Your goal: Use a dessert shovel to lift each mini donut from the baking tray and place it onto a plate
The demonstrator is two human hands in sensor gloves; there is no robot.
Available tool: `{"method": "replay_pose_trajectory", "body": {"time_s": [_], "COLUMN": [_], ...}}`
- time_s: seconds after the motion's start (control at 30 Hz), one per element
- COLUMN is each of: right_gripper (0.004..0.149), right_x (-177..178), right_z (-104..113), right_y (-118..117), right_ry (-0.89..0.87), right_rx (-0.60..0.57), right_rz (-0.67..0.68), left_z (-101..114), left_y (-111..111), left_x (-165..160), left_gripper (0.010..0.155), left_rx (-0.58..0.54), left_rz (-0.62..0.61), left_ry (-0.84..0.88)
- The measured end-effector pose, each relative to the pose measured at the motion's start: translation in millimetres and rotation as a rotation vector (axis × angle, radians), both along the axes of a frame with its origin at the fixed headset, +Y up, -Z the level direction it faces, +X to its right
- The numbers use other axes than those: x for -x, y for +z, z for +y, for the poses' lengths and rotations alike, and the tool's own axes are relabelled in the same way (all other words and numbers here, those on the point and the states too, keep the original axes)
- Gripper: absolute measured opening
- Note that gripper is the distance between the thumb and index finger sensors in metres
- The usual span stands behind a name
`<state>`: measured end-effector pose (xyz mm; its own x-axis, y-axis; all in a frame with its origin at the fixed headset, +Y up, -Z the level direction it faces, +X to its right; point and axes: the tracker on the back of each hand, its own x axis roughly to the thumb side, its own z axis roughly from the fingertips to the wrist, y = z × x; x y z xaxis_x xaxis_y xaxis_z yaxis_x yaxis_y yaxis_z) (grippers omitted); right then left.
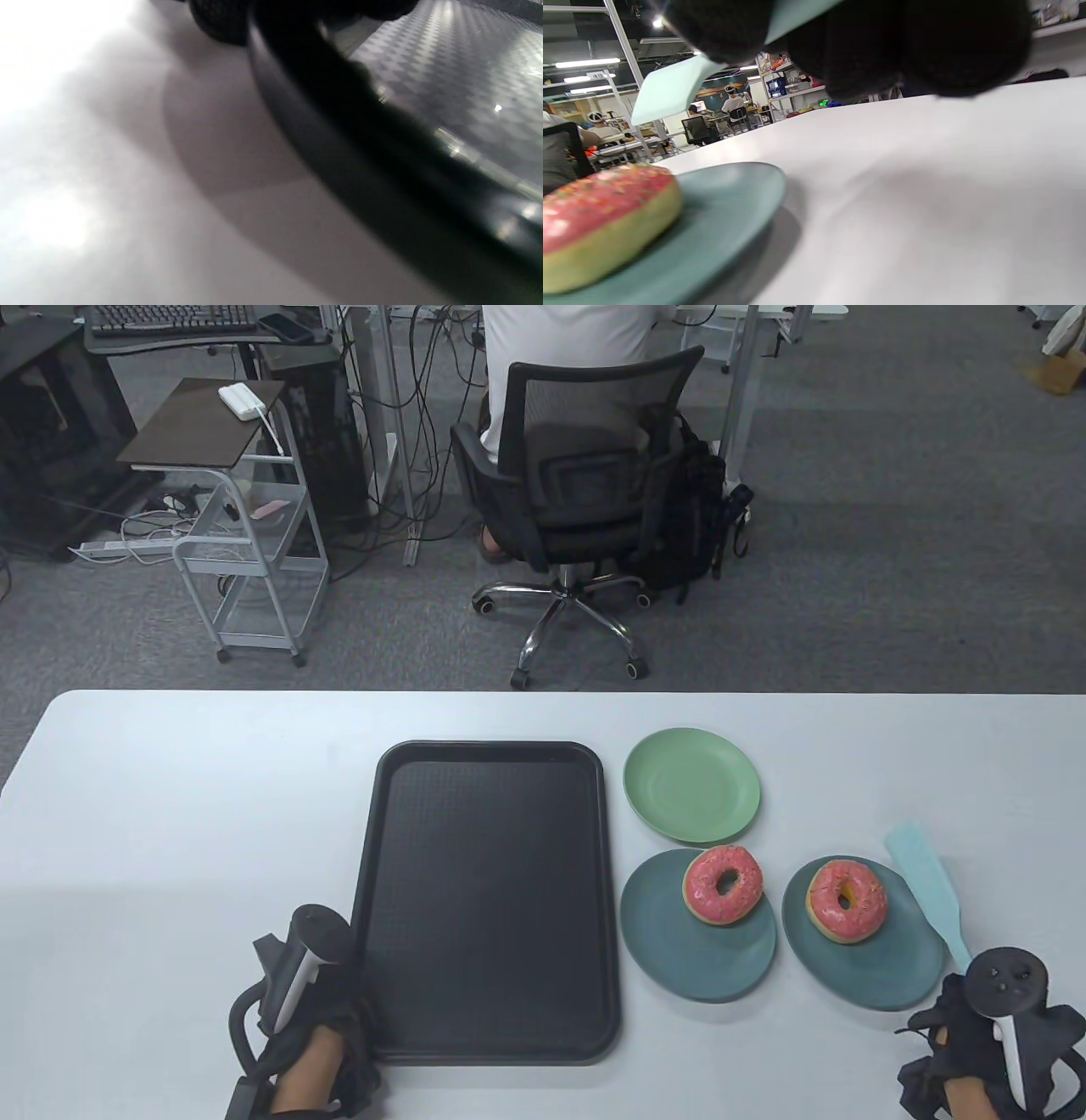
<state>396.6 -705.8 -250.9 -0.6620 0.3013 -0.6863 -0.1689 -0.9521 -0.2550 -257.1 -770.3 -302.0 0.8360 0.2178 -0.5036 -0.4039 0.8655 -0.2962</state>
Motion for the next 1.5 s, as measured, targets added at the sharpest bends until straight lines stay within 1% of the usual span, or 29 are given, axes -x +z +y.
{"method": "replay_pose_trajectory", "body": {"time_s": [0.1,0.27,0.37,0.53,0.6,0.63,0.77,0.93,1.03,1.07,1.13,1.27,1.5], "right_gripper": [0.059,0.062,0.065,0.063,0.061,0.06,0.058,0.057,0.056,0.056,0.056,0.056,0.055], "right_x": [6,24,39,67,81,85,112,129,133,135,137,142,141], "right_z": [11,32,42,50,53,53,56,50,42,37,28,16,-2], "right_y": [-9,-32,-49,-87,-109,-116,-157,-201,-218,-225,-234,-245,-252], "right_ry": [-0.052,-0.141,-0.123,-0.088,-0.083,-0.082,-0.084,-0.113,-0.16,-0.199,-0.217,-0.181,-0.17], "right_rx": [-0.019,-0.05,-0.048,-0.018,0.005,0.016,0.042,0.09,0.109,0.123,0.134,0.181,0.234], "right_rz": [0.026,0.067,0.096,0.147,0.175,0.186,0.231,0.253,0.252,0.254,0.273,0.277,0.271], "left_z": [0,0,0,0,0,0,0,0,1,0,0,0,1], "left_y": [0,0,0,0,0,0,0,0,0,0,0,0,0], "left_x": [0,0,0,0,0,0,0,0,0,0,0,0,0], "left_gripper": [0.061,0.061,0.061,0.061,0.061,0.061,0.061,0.061,0.061,0.061,0.061,0.061,0.061], "left_rx": [0.002,0.003,0.004,0.006,0.006,0.006,0.007,0.009,0.011,0.011,0.011,0.016,0.016], "left_rz": [0.001,0.001,0.001,0.001,0.001,0.001,0.003,0.002,0.003,0.003,0.003,0.003,0.003], "left_ry": [0.001,0.001,0.0,0.001,-0.002,-0.002,-0.002,-0.002,0.0,0.0,0.0,0.003,-0.001]}}
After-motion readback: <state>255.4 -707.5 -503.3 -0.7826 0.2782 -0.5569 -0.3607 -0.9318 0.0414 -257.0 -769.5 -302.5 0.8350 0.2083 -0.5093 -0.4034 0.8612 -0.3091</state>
